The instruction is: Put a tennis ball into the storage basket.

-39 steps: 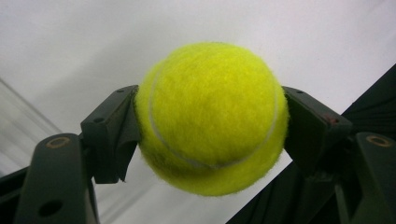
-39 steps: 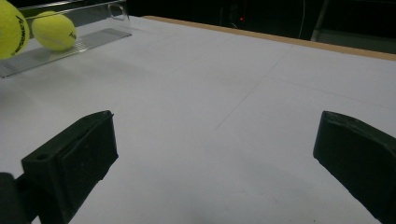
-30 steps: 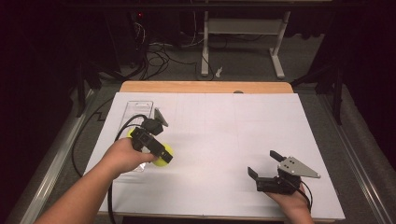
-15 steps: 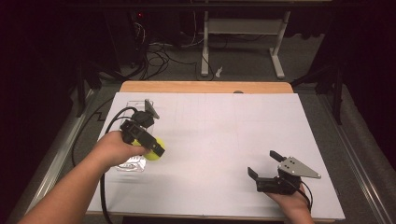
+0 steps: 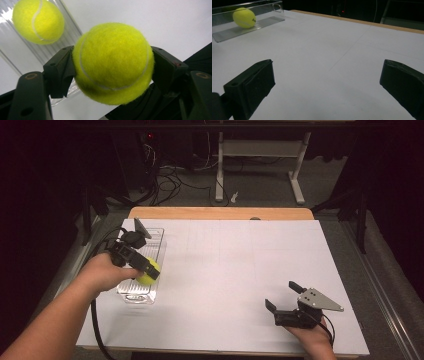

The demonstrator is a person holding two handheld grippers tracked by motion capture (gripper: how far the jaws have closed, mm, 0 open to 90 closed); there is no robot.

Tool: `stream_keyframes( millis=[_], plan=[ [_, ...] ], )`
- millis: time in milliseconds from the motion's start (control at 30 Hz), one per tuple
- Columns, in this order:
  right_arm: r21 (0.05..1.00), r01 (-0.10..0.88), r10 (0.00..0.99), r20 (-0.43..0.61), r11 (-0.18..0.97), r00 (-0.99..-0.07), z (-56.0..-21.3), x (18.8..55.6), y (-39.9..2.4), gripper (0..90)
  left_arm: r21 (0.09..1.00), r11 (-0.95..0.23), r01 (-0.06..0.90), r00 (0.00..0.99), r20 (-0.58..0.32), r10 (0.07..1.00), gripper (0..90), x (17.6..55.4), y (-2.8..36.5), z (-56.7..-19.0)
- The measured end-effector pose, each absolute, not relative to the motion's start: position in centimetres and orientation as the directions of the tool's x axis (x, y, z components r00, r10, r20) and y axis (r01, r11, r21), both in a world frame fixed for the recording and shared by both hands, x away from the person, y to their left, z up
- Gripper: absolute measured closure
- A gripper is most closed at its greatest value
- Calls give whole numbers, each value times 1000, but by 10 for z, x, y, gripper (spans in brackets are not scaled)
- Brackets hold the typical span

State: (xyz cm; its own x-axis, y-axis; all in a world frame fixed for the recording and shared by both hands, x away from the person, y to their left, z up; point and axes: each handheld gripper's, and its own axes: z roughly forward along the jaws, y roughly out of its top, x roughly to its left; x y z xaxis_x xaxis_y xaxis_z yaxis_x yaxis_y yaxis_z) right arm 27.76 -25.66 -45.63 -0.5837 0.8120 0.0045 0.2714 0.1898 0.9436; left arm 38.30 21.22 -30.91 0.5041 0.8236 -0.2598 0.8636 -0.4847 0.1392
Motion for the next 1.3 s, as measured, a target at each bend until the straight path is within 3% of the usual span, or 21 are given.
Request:
stream_keyframes(
  millis=[800, 1300],
  plan=[
    [943, 274, 813, 6, 190, -583, -456, 278, -258, 4, 101, -399, 911, 412, -219, 885, 269, 388, 256, -322],
    [943, 273, 811, 6, 191, -585, -456, 278, -258, 4, 86, -395, 915, 404, -206, 891, 269, 390, 255, -329]
  ],
)
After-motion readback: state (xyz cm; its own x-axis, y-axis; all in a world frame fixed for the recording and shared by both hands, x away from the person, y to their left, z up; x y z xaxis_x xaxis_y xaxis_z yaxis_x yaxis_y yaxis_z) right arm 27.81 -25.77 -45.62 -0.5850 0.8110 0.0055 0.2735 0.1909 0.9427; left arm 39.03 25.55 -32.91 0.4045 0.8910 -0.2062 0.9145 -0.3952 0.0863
